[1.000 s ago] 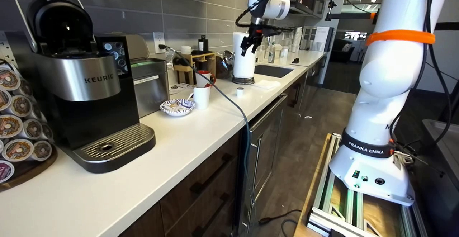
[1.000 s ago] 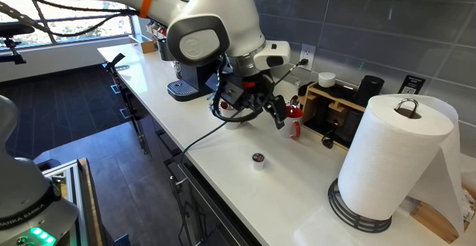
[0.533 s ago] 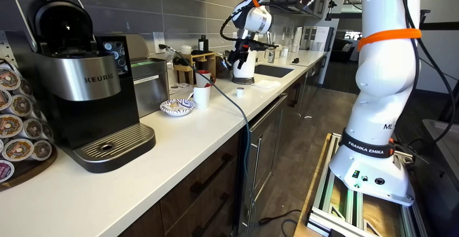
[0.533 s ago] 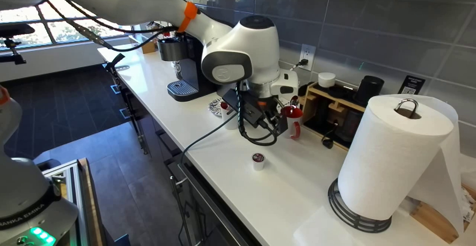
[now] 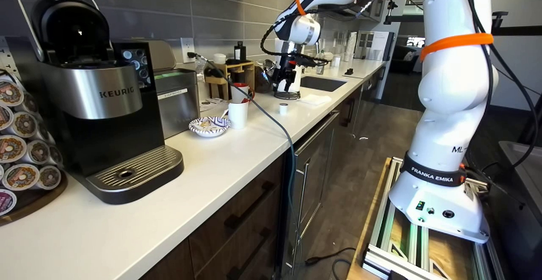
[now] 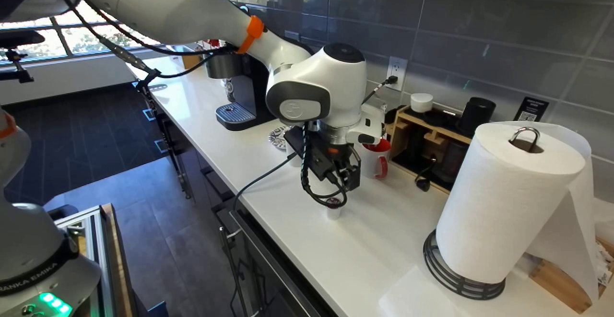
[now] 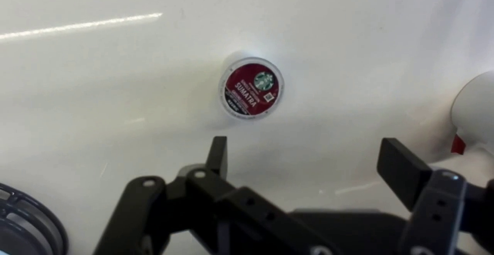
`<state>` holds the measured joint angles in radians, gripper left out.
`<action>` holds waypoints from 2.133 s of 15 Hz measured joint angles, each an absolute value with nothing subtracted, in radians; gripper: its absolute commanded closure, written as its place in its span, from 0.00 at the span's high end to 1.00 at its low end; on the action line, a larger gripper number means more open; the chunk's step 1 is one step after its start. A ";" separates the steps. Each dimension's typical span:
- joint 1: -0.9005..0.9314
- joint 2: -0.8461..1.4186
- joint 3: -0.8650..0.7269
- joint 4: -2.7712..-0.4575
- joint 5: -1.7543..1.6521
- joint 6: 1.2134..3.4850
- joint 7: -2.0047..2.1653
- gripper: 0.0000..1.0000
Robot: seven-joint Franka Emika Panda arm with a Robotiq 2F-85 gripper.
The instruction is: Put the coffee pod in the black and white bowl on the left.
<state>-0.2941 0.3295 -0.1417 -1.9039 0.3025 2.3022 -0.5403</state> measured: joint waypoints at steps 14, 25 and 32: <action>-0.291 0.436 -0.151 -1.854 0.164 2.272 -0.265 1.00; -0.263 0.461 -0.156 -1.835 0.106 2.272 -0.141 0.90; -0.263 0.492 -0.159 -1.829 0.093 2.272 -0.119 0.57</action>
